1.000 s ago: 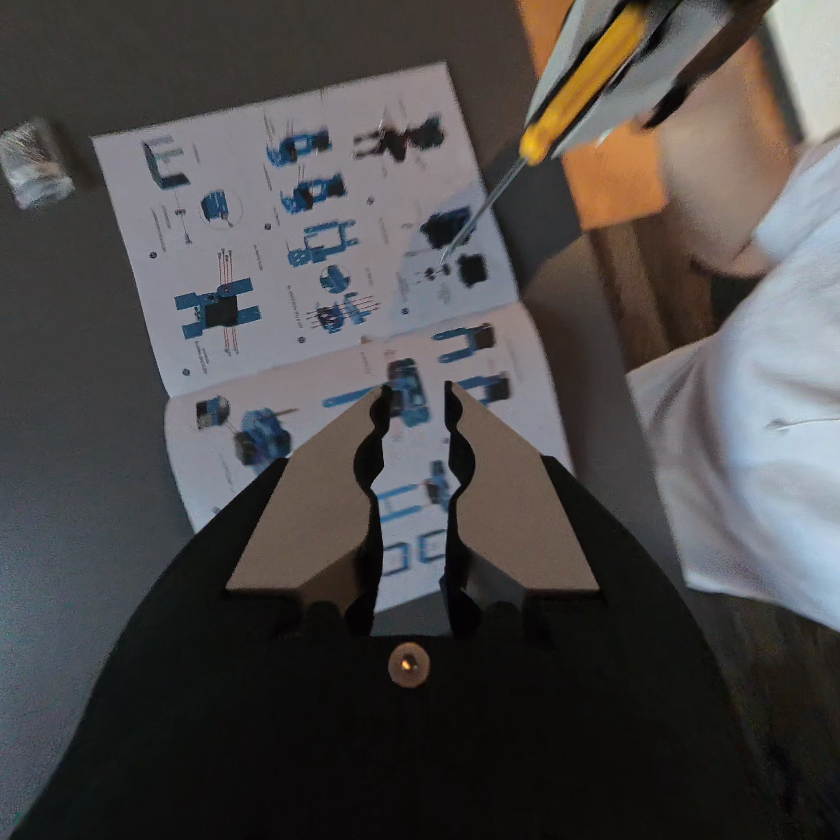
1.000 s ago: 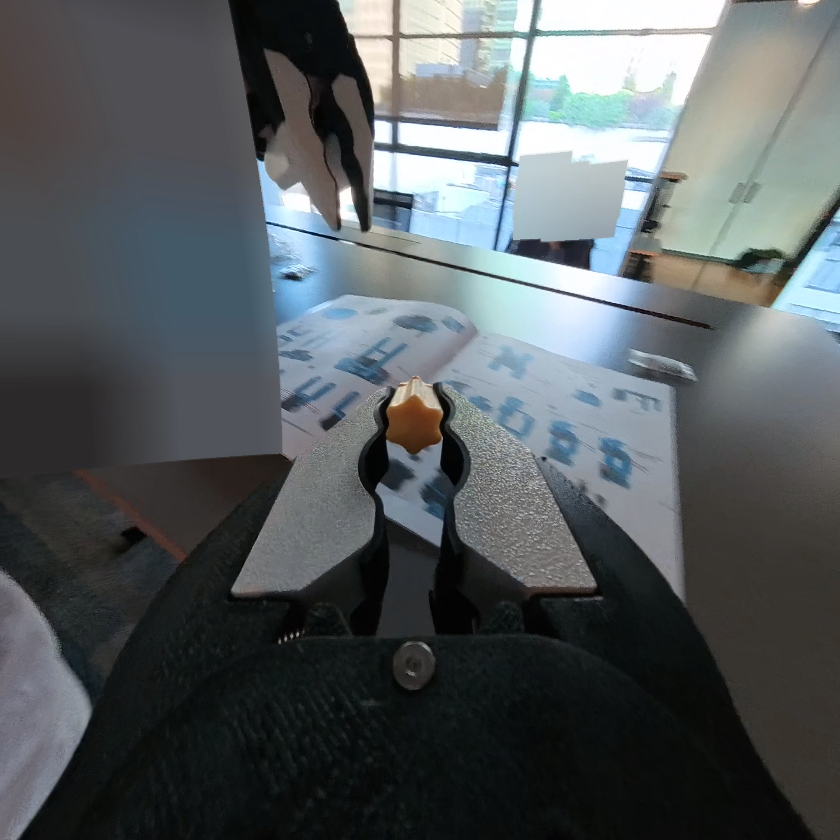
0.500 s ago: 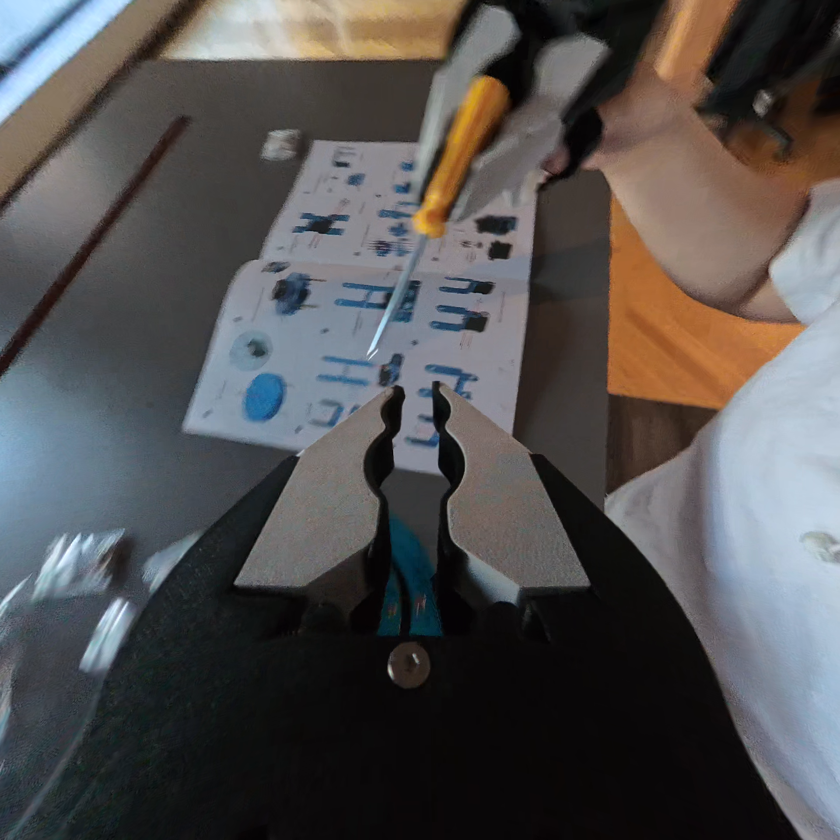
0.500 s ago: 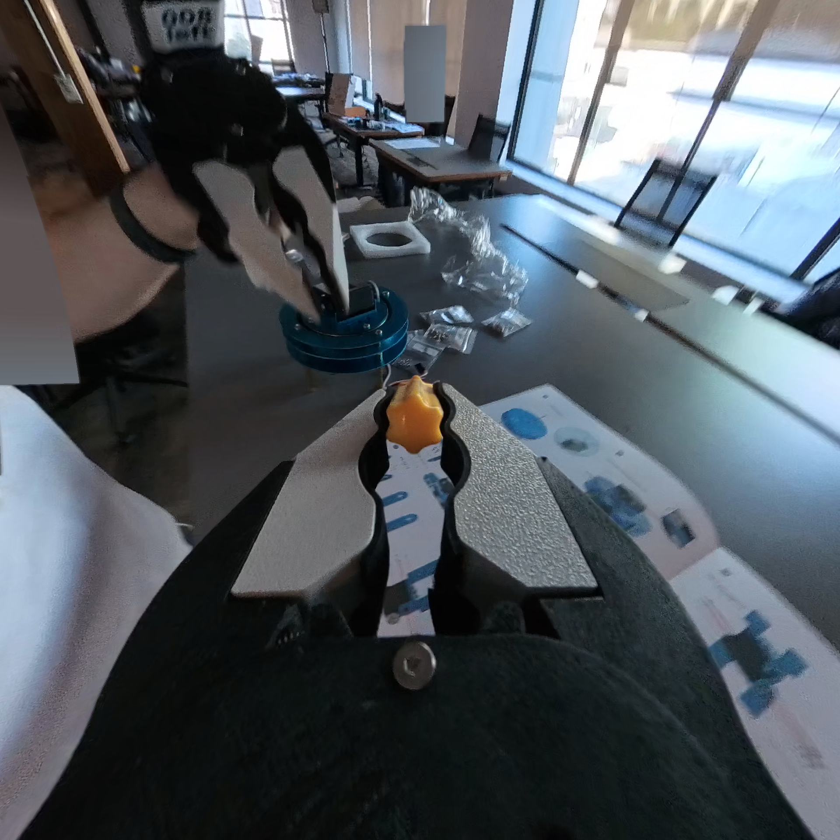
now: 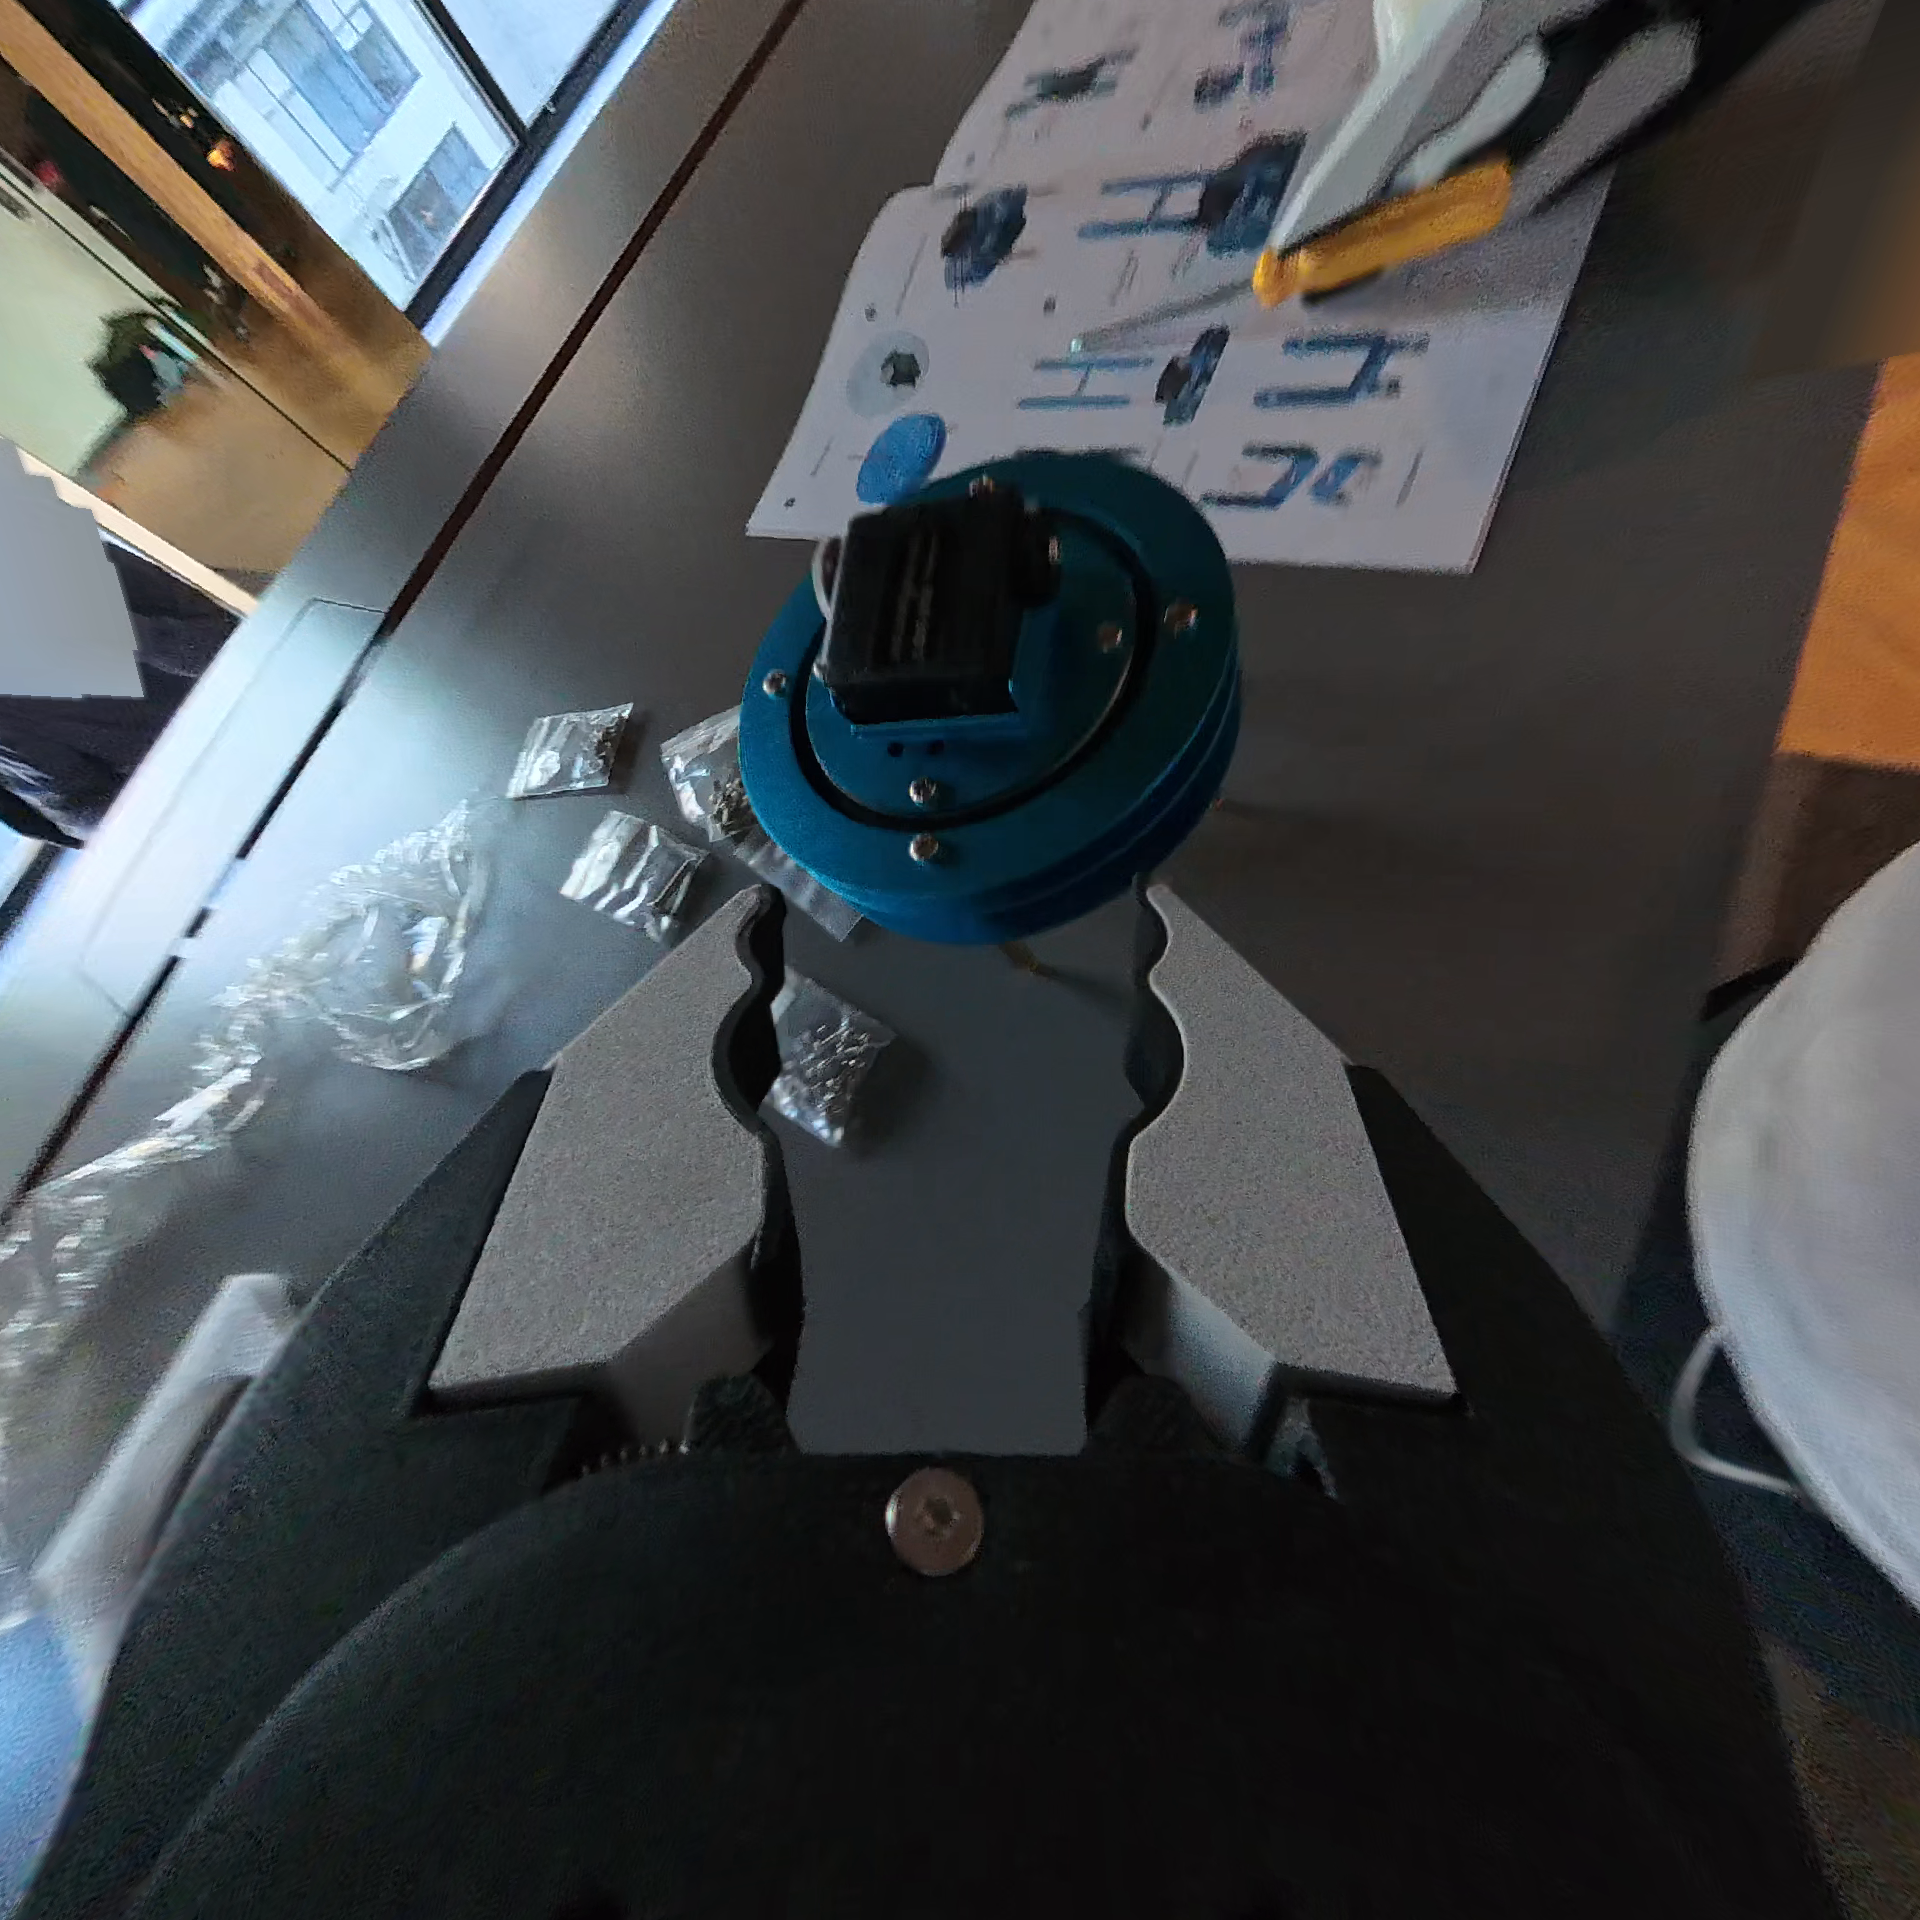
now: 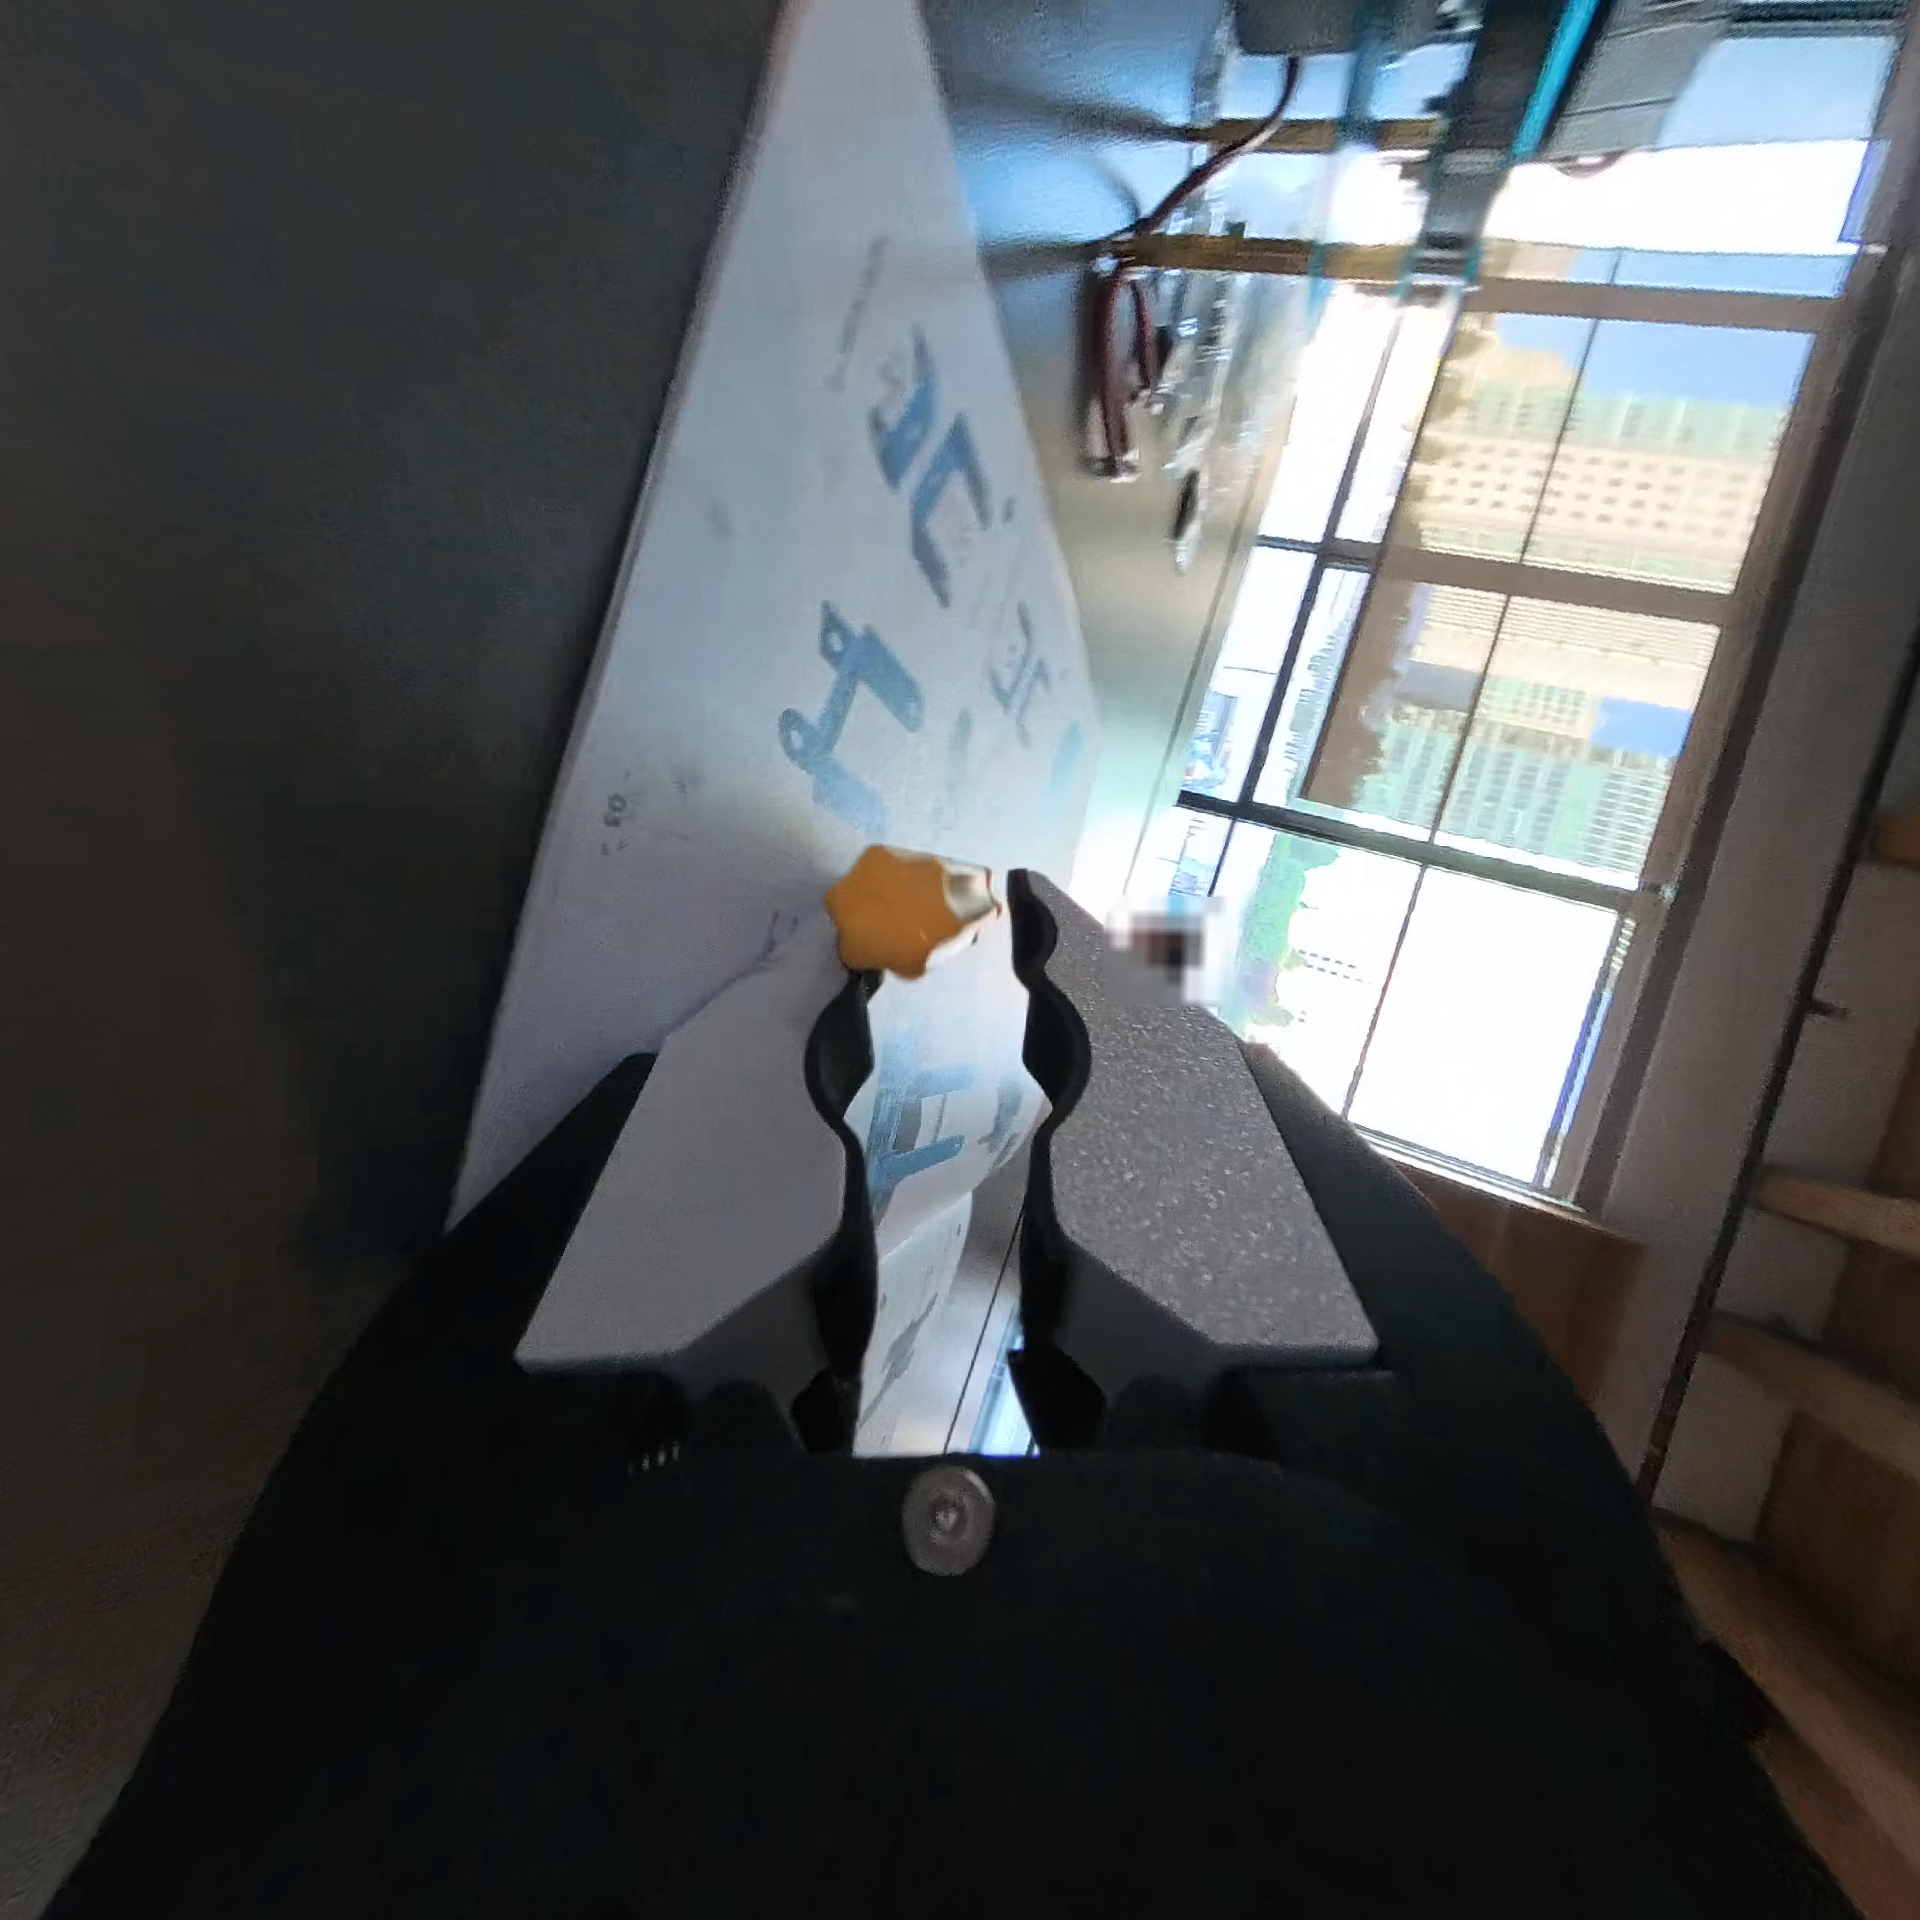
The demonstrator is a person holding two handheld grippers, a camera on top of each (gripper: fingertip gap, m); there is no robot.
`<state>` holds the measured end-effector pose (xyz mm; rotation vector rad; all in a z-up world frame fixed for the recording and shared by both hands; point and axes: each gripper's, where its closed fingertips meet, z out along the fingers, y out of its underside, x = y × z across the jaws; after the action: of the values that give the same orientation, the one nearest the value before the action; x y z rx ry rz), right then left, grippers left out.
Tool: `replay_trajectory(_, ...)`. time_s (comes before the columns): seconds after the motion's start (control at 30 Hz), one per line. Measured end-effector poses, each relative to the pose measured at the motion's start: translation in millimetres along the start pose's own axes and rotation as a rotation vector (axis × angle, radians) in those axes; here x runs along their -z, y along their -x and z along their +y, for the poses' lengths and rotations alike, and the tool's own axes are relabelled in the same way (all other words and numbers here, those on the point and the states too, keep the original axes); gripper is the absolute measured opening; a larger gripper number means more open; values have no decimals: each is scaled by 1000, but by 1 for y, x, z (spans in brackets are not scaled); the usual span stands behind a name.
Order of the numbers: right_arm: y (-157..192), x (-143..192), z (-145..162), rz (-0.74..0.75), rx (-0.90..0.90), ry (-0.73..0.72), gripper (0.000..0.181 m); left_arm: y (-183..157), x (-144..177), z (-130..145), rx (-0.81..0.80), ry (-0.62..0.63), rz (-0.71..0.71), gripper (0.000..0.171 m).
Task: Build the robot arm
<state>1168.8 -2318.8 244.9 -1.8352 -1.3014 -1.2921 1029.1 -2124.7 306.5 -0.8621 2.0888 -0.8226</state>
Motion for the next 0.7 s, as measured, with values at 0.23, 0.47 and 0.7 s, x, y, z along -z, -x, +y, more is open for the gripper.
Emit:
replay_trajectory(0.23, 0, 12, 11, -188, 25, 14, 39, 2, -12, 22, -394, 12, -182, 67)
replay_trajectory(0.47, -72, 12, -62, -100, -466, -212, 78, 4, -27, 0, -808, -90, -257, 82)
replay_trajectory(0.7, -73, -42, -117, 183, -273, -167, 76, -4, -49, -9, -937, -212, -145, 83)
